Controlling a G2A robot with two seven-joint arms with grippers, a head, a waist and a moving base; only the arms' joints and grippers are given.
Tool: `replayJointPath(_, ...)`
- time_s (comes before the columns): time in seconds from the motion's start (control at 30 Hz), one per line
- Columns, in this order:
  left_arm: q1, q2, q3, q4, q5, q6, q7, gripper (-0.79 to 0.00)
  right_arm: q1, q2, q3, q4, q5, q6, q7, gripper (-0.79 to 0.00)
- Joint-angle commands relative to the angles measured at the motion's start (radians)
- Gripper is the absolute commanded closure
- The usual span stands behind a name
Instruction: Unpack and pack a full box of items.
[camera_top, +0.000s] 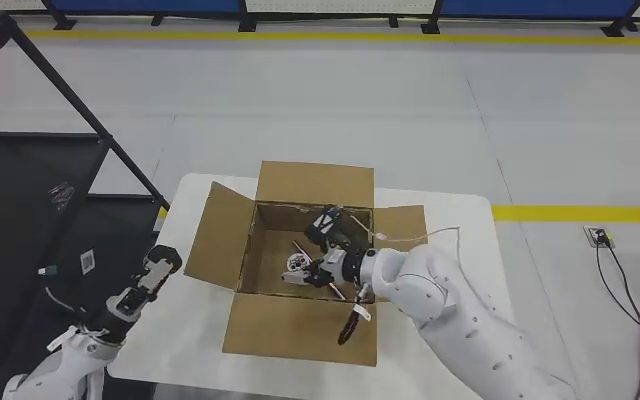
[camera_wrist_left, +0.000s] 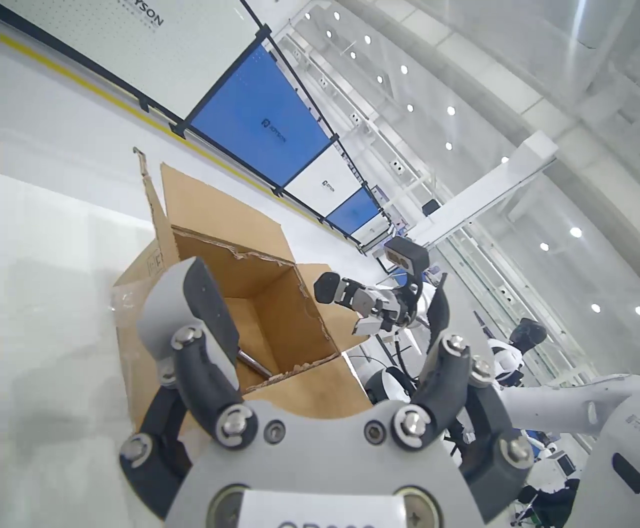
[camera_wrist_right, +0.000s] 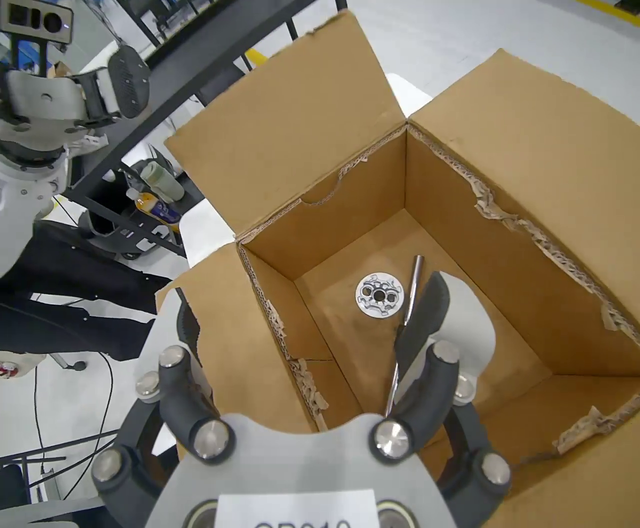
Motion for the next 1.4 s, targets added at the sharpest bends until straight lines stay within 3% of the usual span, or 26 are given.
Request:
replayJointPath(0.0,0.001,0.0,0.0,0.0,-0.004,-0.003,-0.004,-0.785,-0.001,0.0,0.002,-0.001,0.002,-0.001,0.0,-0.785)
replayJointPath(0.4,0.001,0.0,0.0,0.0,-0.004,-0.003,-0.004,-0.785,-0.001,0.0,0.002,-0.001,0.002,-0.001,0.0,-0.785)
replayJointPath(0.53,0.001,0.001,0.002,-0.001,0.014,0.024,0.027,-0.785,0.023,-0.015,-0.055,0.031,-0.06,0.037,-0.022,-0.785)
replayJointPath(0.83,0.011,0.01,-0.039,0.016,-0.075,0.081,0.051,-0.785,0.216,-0.132,-0.304,0.307,-0.173,0.18,-0.059,-0.785)
replayJointPath(1.13,0.023,0.014,-0.049,0.019,-0.088,0.085,0.056,-0.785,0.352,-0.268,-0.424,0.651,-0.088,0.203,-0.031,-0.785)
replayJointPath(1.37,0.023,0.014,-0.049,0.019,-0.088,0.085,0.056,-0.785,0.398,-0.361,-0.487,0.826,-0.091,0.22,-0.033,-0.785)
